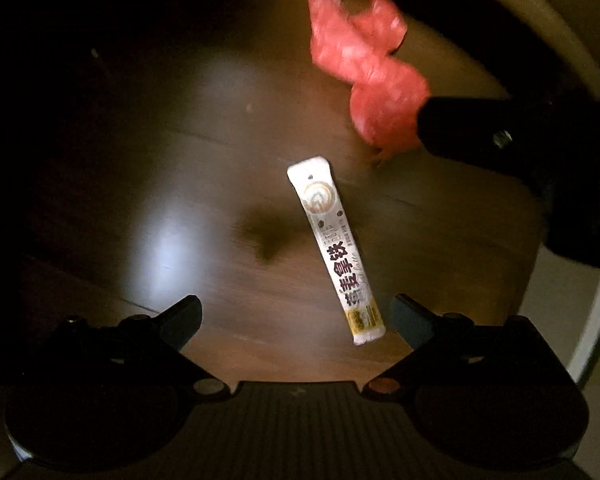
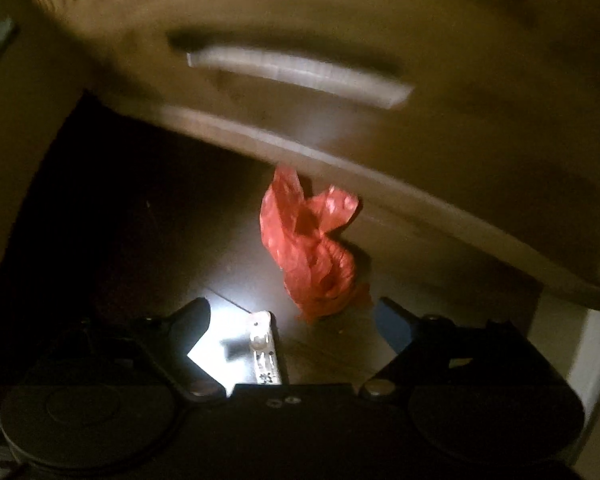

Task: Collect trash
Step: 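Grasp the white coffee stick packet with left tool while right tool grasps the red bag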

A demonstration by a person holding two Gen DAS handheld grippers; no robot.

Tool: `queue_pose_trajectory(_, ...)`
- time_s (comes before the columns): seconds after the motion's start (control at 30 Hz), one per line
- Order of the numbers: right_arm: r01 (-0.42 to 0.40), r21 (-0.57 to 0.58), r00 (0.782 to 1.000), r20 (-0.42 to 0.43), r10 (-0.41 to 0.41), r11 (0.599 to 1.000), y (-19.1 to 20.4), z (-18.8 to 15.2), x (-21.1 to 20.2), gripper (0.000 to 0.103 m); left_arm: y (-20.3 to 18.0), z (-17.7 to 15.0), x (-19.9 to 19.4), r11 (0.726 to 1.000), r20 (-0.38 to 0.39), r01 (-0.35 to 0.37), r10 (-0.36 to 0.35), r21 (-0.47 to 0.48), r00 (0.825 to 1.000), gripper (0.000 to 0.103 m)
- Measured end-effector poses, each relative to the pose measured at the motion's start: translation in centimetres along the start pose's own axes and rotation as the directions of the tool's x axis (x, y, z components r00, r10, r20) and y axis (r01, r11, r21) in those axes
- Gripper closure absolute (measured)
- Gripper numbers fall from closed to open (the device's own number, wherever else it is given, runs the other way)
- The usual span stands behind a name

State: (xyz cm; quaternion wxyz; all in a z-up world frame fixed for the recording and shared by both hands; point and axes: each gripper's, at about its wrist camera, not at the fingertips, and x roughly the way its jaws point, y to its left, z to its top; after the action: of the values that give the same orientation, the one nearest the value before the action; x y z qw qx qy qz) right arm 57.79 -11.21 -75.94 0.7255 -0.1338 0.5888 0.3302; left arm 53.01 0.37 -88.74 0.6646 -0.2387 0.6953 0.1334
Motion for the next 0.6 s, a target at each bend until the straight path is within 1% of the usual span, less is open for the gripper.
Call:
queue_pose_trajectory(0.07, 0.007, -0.017, 1.000, -0.022, -0.008, 1.000, 0.0, 0.0, 1.5, 0.022, 0.0, 0.1, 1.8, 0.999, -0.018, 0.023, -0.024, -0.041, 1.000, 0.002)
queue_pose_trajectory(0.13, 0.009, -0.021, 0.999, -0.038, -0.010, 1.000, -0.3, 0.1, 3.1, 0.022, 0.1, 0.2, 3.1, 0.997, -0.024, 0.046, -0.047, -0.068, 0.999, 0.003)
queue_pose_trajectory(0.2, -0.001, -0.028, 0.999, -0.044, -0.001, 1.000, -0.8, 0.2, 4.0, 0.022, 0.0, 0.3, 4.1, 0.995, -0.022, 0.049, -0.051, -0.082, 0.998, 0.003)
queue_pose_trajectory(0.23, -0.005, -0.035, 0.999, -0.045, 0.003, 0.999, -1.0, 0.4, 4.5, 0.022, 0.0, 0.3, 4.6, 0.995, -0.022, 0.053, -0.055, -0.086, 0.998, 0.004)
queue_pose_trajectory(0.33, 0.002, -0.069, 0.999, -0.038, -0.004, 0.998, -1.5, 0.7, 5.7, 0.022, -0.3, 0.1, 5.9, 0.993, -0.035, 0.060, -0.064, -0.105, 0.997, 0.014)
queue_pose_trajectory(0.4, -0.001, -0.083, 0.999, -0.041, -0.002, 0.997, -1.8, 1.0, 6.3, 0.022, -1.0, -0.2, 6.0, 0.995, -0.018, 0.046, -0.048, -0.094, 0.999, 0.014)
queue_pose_trajectory(0.53, -0.004, -0.096, 0.999, -0.036, 0.001, 0.995, -1.8, 1.5, 7.3, 0.022, -2.1, -0.2, 6.0, 0.996, -0.005, 0.048, -0.048, -0.073, 0.999, 0.014)
queue_pose_trajectory(0.6, -0.005, -0.098, 0.999, -0.034, 0.002, 0.995, -1.8, 1.6, 7.8, 0.022, -2.2, -0.3, 5.9, 0.996, -0.003, 0.036, -0.036, -0.078, 0.999, 0.017)
